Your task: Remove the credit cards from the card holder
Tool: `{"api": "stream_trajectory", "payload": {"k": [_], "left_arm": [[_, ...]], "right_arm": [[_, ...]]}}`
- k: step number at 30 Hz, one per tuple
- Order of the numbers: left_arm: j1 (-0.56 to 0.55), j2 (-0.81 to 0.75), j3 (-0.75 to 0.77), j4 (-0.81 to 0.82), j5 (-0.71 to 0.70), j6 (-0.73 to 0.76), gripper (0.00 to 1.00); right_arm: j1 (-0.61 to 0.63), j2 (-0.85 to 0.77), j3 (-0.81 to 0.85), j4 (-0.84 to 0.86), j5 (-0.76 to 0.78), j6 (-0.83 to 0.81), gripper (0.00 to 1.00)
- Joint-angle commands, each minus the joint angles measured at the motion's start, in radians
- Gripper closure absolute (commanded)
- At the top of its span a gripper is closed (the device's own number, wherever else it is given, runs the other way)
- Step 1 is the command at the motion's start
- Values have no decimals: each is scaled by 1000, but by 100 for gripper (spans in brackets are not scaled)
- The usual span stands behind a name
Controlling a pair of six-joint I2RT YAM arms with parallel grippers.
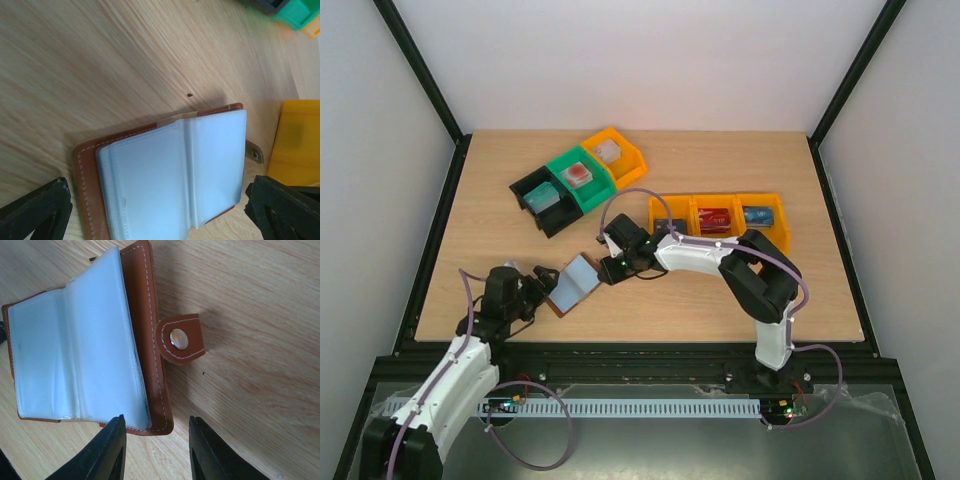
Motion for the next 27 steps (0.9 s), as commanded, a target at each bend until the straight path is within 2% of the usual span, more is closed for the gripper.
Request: {"api": "stream_trajectory", "payload": {"k": [1, 6, 8, 10, 11, 12, 14, 17, 18, 21, 23, 27], "left_arm": [[-8, 41, -34, 119, -12, -14, 0], [25, 7, -14, 114, -31, -14, 0], [59, -23, 4, 126, -24, -8, 0], [109, -57, 30, 142, -27, 10, 1], [135, -75, 43, 152, -34, 28, 1], [159, -96, 61, 164, -51, 54, 1], [201, -127, 101, 192, -120, 142, 1], [239, -163, 145, 310, -235, 402, 0], [242, -172, 151, 358, -284, 542, 0], [245, -177, 130, 519, -411, 786, 0], [246, -163, 97, 629, -462, 881, 1], [267, -107, -30, 889, -439, 989, 1]], "right_arm": [[-2, 20, 10, 49, -41, 38, 66], [-19, -107, 25, 12, -20, -45, 62], [-64, -213, 23, 8, 1, -78, 55], [-153, -328, -1, 37, 28, -92, 38], [-207, -389, -27, 63, 56, -92, 16], [-267, -457, -59, 100, 84, -88, 1], [-423, -590, -139, 211, 138, -74, 1], [-603, -774, -261, 351, 243, -84, 1], [-636, -824, -301, 394, 315, -107, 1], [-711, -961, -490, 595, 538, -199, 1], [-747, -1015, -618, 755, 623, -261, 1], [-771, -1019, -880, 1092, 709, -407, 1]]}}
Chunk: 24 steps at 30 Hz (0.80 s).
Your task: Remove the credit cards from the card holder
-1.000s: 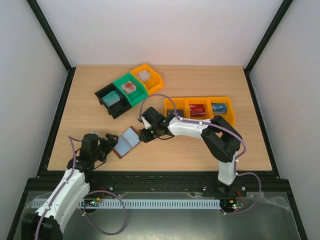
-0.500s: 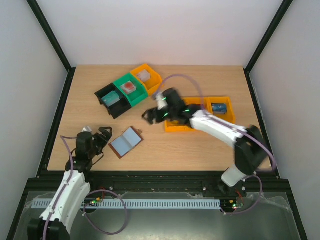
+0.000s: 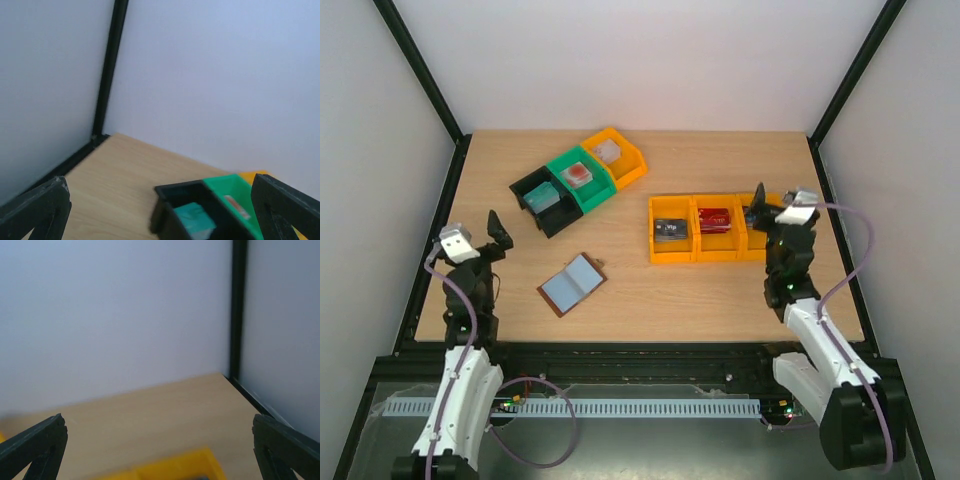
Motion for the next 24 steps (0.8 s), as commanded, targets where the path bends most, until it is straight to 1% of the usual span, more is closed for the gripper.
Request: {"api": "stream_trajectory", "payload": {"k": [1, 3, 6, 7, 8, 10, 12, 13, 15, 16, 17, 18, 19, 20, 22, 24], "left_arm": [[29, 73, -155, 344, -50, 260, 0], [41, 97, -198, 362, 2, 274, 1], [64, 111, -254, 398, 129, 310, 0], [67, 117, -265, 416, 139, 306, 0], [67, 123, -275, 429, 111, 275, 0], [67, 136, -312, 462, -17, 177, 0], [70, 158, -353, 532, -61, 173, 0], [76, 175, -362, 587, -60, 166, 0], [83, 262, -378, 733, -25, 174, 1], [85, 337, -359, 751, -25, 152, 0], [85, 383, -335, 742, -40, 103, 0], [87, 435, -298, 736, -49, 62, 1], [86, 492, -273, 750, -28, 44, 1], [84, 557, -253, 790, 8, 45, 0], [69, 695, -185, 850, 51, 80, 1], [54, 831, -112, 855, 81, 154, 1]], "right_arm": [[-28, 32, -243, 432, 227, -149, 1], [-49, 80, -291, 471, 240, -101, 1], [-51, 176, -367, 566, 176, -98, 1], [-51, 216, -396, 626, 147, -97, 1], [-53, 256, -419, 678, 114, -93, 1], [-55, 346, -444, 777, 65, -94, 1], [-59, 430, -461, 896, 18, -103, 1], [-71, 459, -465, 938, -28, -100, 1], [-84, 524, -446, 948, -77, -101, 1], [-88, 577, -450, 1005, -92, -101, 2], [-90, 651, -458, 1107, -94, -99, 1], [-95, 691, -454, 1161, -93, -89, 2], [-106, 647, -430, 1076, -97, -82, 2], [-114, 619, -388, 924, -115, -81, 1], [-120, 670, -368, 959, -118, -74, 1], [-120, 638, -341, 850, -83, -57, 1]]}}
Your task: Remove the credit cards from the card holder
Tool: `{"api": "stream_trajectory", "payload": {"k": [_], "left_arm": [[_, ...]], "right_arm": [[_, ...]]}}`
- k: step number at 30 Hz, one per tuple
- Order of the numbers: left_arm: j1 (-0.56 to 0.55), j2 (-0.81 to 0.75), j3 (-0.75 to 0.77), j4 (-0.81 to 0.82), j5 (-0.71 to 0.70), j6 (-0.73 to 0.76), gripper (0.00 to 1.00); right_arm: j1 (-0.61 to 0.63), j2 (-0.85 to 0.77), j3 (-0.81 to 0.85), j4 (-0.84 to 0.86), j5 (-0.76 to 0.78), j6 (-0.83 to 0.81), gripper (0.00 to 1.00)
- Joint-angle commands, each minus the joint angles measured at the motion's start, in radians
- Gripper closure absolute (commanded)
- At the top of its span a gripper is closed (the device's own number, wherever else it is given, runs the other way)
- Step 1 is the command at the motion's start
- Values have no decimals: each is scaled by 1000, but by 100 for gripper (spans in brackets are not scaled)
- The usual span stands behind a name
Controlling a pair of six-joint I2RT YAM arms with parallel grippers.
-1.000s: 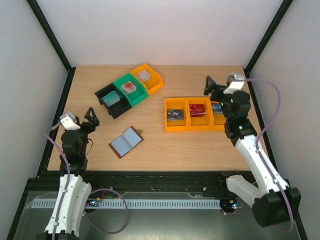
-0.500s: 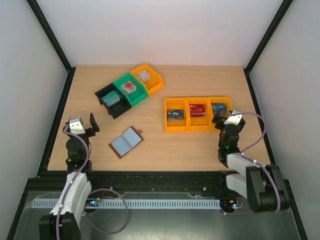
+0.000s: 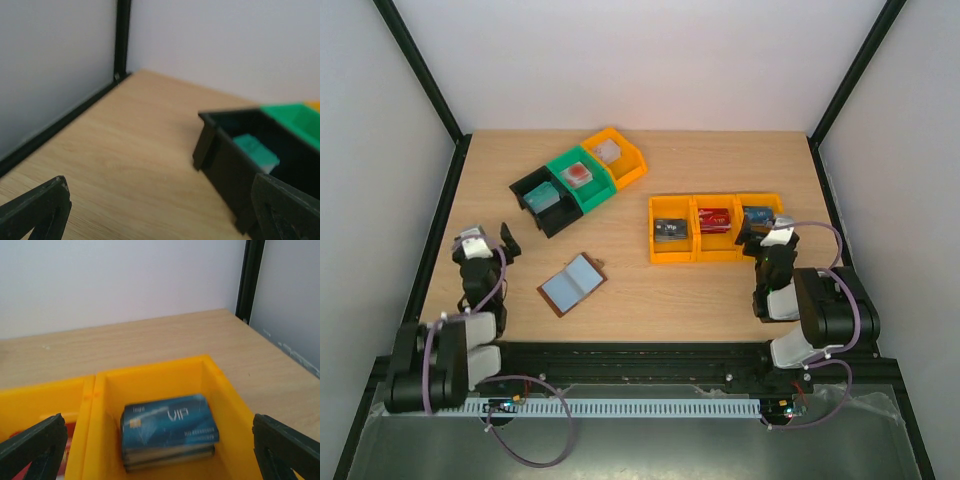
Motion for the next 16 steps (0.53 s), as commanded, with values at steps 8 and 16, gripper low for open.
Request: {"api": "stream_trajectory", "payload": {"k": [8, 16], "left_arm": [[-79, 455, 202, 195, 205, 172, 1], [-85, 454, 224, 154, 175, 168, 1]], "right_arm": [[-9, 1, 87, -67, 116, 67, 1], [-9, 3, 87, -66, 119, 65, 1]]}}
